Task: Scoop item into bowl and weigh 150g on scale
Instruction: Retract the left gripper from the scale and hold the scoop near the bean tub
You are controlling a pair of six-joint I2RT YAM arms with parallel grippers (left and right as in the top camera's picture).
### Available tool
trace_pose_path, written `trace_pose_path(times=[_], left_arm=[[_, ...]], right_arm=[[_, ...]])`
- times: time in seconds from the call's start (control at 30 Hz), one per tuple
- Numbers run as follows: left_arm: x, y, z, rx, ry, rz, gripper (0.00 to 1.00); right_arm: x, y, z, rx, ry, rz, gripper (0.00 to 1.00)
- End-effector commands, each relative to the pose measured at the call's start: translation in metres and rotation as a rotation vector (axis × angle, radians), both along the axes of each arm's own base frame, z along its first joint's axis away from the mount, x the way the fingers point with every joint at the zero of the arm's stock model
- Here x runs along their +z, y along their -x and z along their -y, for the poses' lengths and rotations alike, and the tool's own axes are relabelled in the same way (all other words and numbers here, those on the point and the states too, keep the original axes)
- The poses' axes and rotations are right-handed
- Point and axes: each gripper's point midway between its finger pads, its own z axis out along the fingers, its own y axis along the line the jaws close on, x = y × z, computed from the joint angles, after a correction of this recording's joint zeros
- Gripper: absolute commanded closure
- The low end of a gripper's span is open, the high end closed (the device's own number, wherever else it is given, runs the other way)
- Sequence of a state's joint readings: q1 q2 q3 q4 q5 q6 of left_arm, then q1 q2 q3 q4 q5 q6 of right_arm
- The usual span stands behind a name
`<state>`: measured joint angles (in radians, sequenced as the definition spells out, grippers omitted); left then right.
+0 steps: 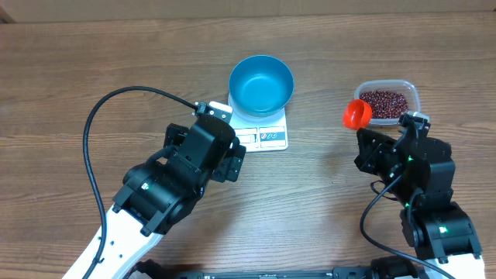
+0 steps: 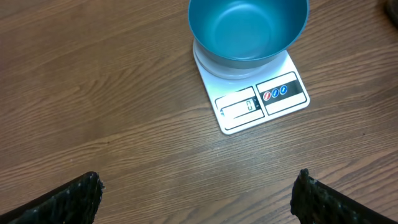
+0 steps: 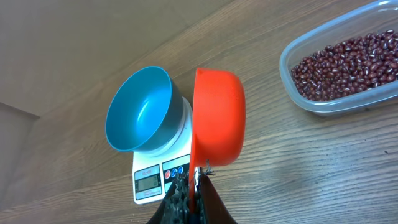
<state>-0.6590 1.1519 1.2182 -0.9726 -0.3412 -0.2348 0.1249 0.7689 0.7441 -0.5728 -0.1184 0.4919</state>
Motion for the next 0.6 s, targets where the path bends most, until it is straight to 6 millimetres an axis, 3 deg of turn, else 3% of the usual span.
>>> trace_pose_path(times=[0.0,0.33,0.5,0.57], left_arm=[[0.006,-0.002,-0.004,0.004,-0.011,0.02,0.0],[0.004,-0.001,0.0,-0.015,-0.006,0.011,0.01],[0.007,0.013,0.031,-0.374,0.01,-0.035,0.0],[0.015,0.012,0.034,-0.434,0.076,-0.04,0.0]], right_arm=[[0.006,-0.001,0.003,-0.009,0.014,0.017,0.96],[0.003,0.0,0.003,-0.009,0.016,0.004,0.96],[0.003,0.0,0.003,-0.009,0.016,0.005,0.96],[0.003,0.0,0.003,-0.009,0.015,0.005,0.96]])
